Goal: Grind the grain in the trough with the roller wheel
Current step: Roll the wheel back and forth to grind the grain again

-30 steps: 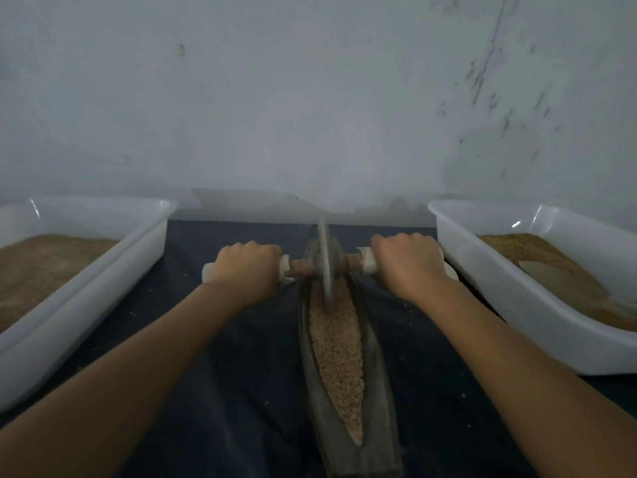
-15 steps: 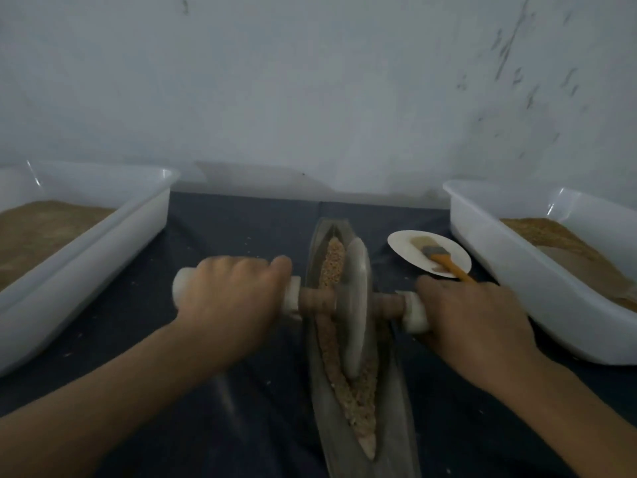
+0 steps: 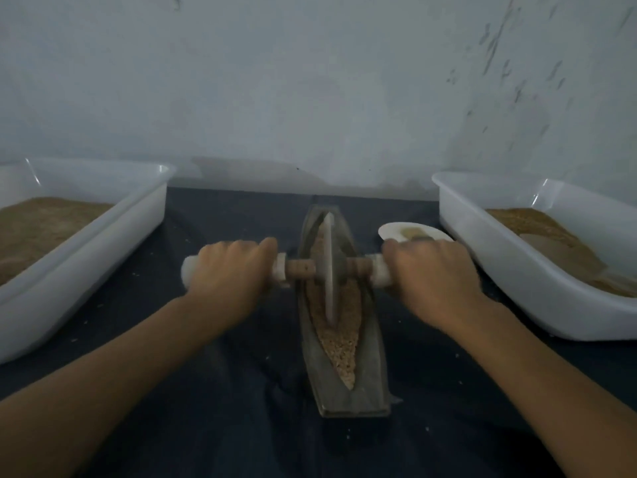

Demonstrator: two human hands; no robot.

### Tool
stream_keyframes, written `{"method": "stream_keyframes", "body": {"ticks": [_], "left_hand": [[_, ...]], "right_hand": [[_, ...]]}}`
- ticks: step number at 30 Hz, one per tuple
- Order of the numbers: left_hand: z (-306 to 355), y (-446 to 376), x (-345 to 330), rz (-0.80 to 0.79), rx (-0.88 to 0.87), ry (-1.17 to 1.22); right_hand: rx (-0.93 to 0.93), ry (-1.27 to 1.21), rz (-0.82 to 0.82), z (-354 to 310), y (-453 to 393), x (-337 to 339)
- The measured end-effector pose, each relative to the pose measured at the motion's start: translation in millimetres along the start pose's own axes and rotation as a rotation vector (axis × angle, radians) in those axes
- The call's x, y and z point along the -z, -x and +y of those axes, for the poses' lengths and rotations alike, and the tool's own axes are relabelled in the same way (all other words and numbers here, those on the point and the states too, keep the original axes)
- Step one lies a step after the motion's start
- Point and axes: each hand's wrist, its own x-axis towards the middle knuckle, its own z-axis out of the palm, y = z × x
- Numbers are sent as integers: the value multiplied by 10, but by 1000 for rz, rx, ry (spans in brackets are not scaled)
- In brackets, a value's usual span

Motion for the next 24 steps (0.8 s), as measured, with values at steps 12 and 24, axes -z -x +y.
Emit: {"method": "stream_keyframes", "body": {"ticks": [12, 24], "left_hand": [[92, -285, 19, 35, -15, -183], [104, 181, 234, 164, -176, -122]], "right_hand": [[-162, -213, -147, 42, -109, -372], [-38, -153, 6, -18, 300, 22]]}}
